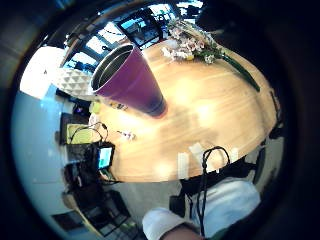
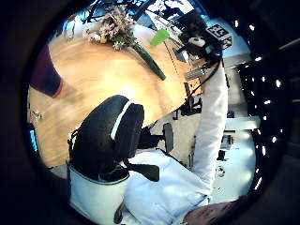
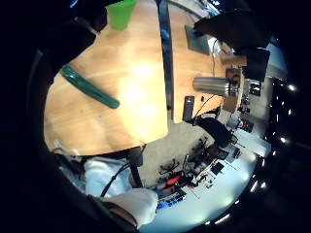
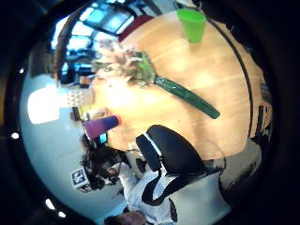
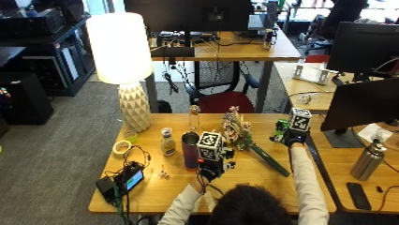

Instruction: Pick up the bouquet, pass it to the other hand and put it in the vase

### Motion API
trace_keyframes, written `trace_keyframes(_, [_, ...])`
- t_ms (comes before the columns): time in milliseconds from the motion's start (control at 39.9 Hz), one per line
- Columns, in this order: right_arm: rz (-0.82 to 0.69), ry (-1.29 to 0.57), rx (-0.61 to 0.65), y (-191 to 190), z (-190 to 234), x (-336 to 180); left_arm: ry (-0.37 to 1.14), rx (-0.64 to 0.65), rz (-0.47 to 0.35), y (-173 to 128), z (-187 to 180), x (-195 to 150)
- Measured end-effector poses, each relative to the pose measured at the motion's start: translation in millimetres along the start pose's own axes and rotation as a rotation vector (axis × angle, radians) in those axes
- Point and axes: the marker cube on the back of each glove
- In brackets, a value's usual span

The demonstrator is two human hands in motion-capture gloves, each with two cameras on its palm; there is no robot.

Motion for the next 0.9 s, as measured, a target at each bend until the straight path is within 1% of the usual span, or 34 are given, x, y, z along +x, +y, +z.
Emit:
trace_keyframes(50, [0.036, -0.012, -0.077, 9, 19, 1, 0.008, -0.012, 0.003, 1, 2, -1])
trace_keyframes(100, [0.04, -0.021, -0.12, 5, 40, 3, 0.012, -0.024, 0.005, 3, 4, -2])
trace_keyframes(175, [0.036, -0.022, -0.129, -6, 68, 6, 0.008, -0.024, 0.005, 0, 9, -6])
trace_keyframes(276, [0.09, -0.018, -0.12, -18, 99, 12, 0.001, -0.031, -0.003, -6, 18, -14])
trace_keyframes(326, [0.102, -0.017, -0.128, -21, 110, 13, 0.009, -0.038, -0.007, -5, 18, -13])
trace_keyframes(426, [0.116, -0.023, -0.217, -17, 133, 12, 0.024, -0.045, -0.007, -1, 16, -11])
trace_keyframes(476, [0.103, -0.025, -0.234, -16, 140, 11, 0.025, -0.045, -0.003, 1, 14, -11])
trace_keyframes(526, [0.057, -0.024, -0.236, -17, 145, 10, 0.021, -0.046, -0.004, 3, 12, -11])
trace_keyframes(602, [-0.006, -0.026, -0.266, -14, 150, 6, 0.014, -0.049, -0.014, -1, 18, -15])
trace_keyframes(627, [-0.013, -0.023, -0.259, -14, 151, 6, 0.014, -0.052, -0.016, -3, 20, -16])
trace_keyframes(727, [-0.029, 0.005, -0.193, -19, 153, 1, 0.017, -0.056, -0.021, -5, 21, -17])
trace_keyframes(827, [-0.011, 0.033, -0.196, -20, 153, -4, 0.02, -0.056, -0.027, -7, 22, -18])
trace_keyframes(902, [0.021, 0.064, -0.173, -22, 152, -5, 0.016, -0.059, -0.029, -5, 18, -18])
